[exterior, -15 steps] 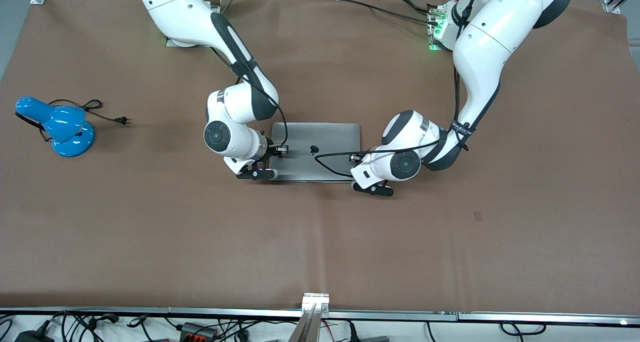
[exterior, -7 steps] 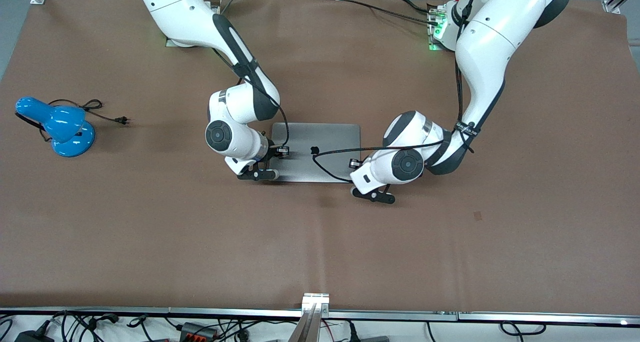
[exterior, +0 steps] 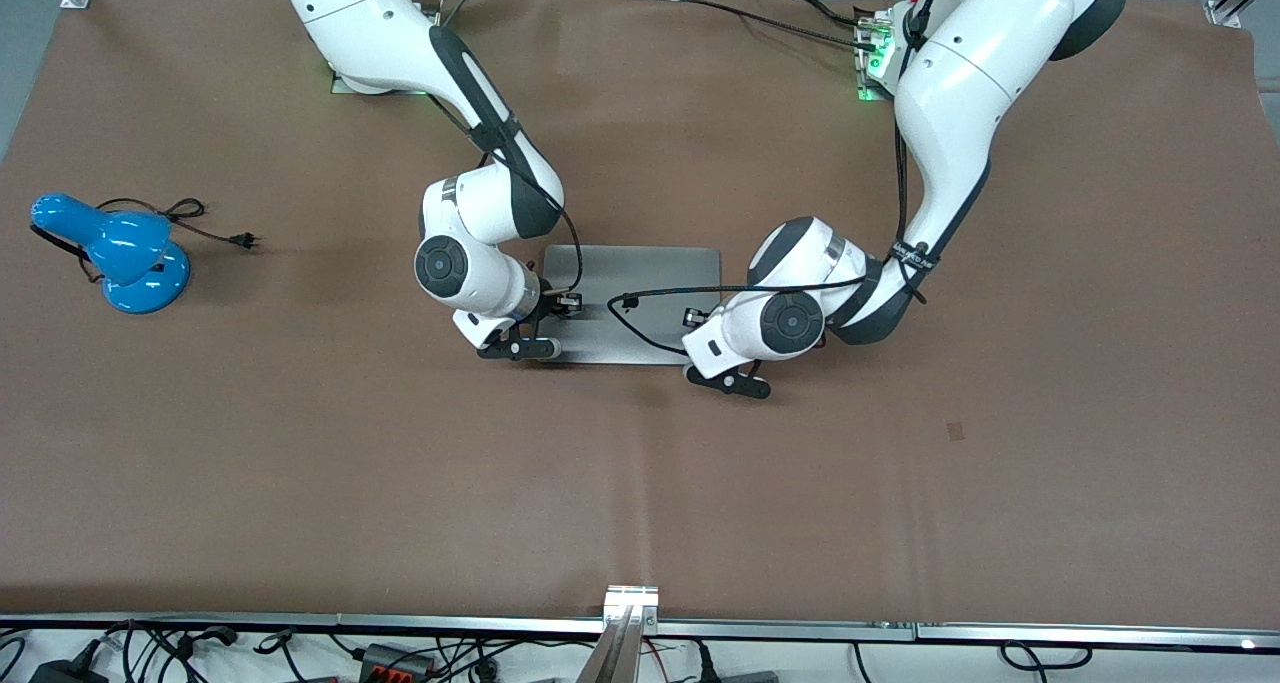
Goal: Close laptop with both arms from behind
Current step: 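Press the closed lid flat with both grippers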
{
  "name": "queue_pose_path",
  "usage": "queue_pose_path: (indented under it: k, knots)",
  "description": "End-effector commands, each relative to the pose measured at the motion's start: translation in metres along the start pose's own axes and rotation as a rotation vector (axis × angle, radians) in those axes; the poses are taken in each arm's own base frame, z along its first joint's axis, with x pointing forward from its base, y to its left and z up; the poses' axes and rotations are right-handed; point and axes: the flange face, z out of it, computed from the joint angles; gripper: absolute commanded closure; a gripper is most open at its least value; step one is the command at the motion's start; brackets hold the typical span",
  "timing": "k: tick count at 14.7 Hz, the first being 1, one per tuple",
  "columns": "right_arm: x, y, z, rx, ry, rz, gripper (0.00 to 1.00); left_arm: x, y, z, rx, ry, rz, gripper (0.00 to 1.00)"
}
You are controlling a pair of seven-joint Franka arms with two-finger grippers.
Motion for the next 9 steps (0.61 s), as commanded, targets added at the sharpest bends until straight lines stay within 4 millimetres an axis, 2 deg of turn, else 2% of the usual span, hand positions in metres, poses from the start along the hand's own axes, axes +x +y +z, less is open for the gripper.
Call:
queue_pose_path:
  k: [1,3,4,5,6,8,9]
  knots:
    - [0.006,-0.001,0.032,-0.015,0.037,-0.012,1.00,0.008,0.004,0.015,-0.027,0.042,-0.001,1.00]
    - [0.008,-0.001,0.027,-0.014,0.044,-0.014,1.00,0.008,0.006,0.014,-0.031,0.051,0.003,1.00]
    - [0.008,-0.002,0.024,-0.012,0.048,-0.016,1.00,0.008,0.005,0.008,-0.030,0.055,-0.004,1.00]
    - [0.013,0.001,0.012,-0.011,0.064,-0.012,1.00,0.007,0.002,-0.008,-0.018,0.051,-0.003,1.00]
    - [0.016,0.003,0.003,-0.017,0.076,-0.014,1.00,0.004,-0.005,-0.028,0.000,0.028,-0.006,1.00]
    - [0.021,0.005,-0.028,-0.030,0.091,-0.028,1.00,0.005,-0.038,-0.094,0.006,0.019,-0.044,1.00]
    - [0.025,0.009,-0.049,-0.045,0.094,-0.037,1.00,-0.002,-0.045,-0.124,0.018,0.024,-0.049,1.00]
